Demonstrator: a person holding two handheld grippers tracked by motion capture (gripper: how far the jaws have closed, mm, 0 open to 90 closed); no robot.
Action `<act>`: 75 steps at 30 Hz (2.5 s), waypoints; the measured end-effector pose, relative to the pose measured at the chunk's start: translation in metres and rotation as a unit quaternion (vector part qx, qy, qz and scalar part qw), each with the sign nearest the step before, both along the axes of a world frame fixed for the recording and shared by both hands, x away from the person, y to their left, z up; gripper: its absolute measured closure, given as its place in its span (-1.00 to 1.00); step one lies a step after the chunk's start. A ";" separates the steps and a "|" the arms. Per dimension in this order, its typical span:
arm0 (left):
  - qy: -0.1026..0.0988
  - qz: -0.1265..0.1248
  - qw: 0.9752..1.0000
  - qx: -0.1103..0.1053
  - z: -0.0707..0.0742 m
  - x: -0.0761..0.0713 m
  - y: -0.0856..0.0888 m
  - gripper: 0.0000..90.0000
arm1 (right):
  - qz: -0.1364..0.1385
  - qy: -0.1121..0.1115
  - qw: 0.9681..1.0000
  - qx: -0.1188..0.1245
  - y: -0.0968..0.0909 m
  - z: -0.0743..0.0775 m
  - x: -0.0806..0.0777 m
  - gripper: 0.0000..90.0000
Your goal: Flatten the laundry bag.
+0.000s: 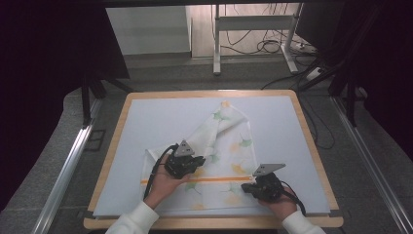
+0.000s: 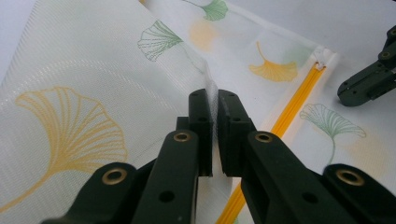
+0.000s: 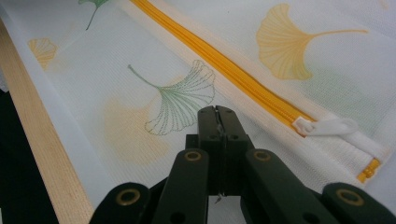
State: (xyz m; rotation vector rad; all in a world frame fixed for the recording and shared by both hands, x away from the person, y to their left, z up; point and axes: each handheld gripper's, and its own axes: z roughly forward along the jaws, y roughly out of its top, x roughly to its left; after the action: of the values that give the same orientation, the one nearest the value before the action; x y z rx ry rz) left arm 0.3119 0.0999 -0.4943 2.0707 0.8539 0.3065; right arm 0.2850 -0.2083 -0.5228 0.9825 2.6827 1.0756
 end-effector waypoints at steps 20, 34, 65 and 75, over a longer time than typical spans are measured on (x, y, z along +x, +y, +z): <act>-0.004 0.031 0.999 -0.016 0.004 0.007 0.021 0.91 | 0.003 -0.002 1.000 -0.001 0.000 0.000 0.000 0.98; -0.008 0.043 0.999 -0.010 0.006 0.011 0.030 0.91 | 0.004 -0.001 1.000 0.000 0.000 0.000 0.000 0.98; -0.010 0.074 0.997 -0.010 0.009 0.028 0.051 0.91 | 0.005 0.001 1.000 0.002 -0.001 0.000 0.001 0.98; -0.008 0.086 0.996 0.000 0.017 0.039 0.061 0.91 | 0.006 0.000 1.000 0.002 -0.001 0.000 0.001 0.98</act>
State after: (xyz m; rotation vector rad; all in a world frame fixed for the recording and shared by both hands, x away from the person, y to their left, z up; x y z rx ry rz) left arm 0.3506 0.1606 -0.4777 1.9962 1.0243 0.4148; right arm 0.2859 -0.2092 -0.5230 0.9675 2.6913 1.0823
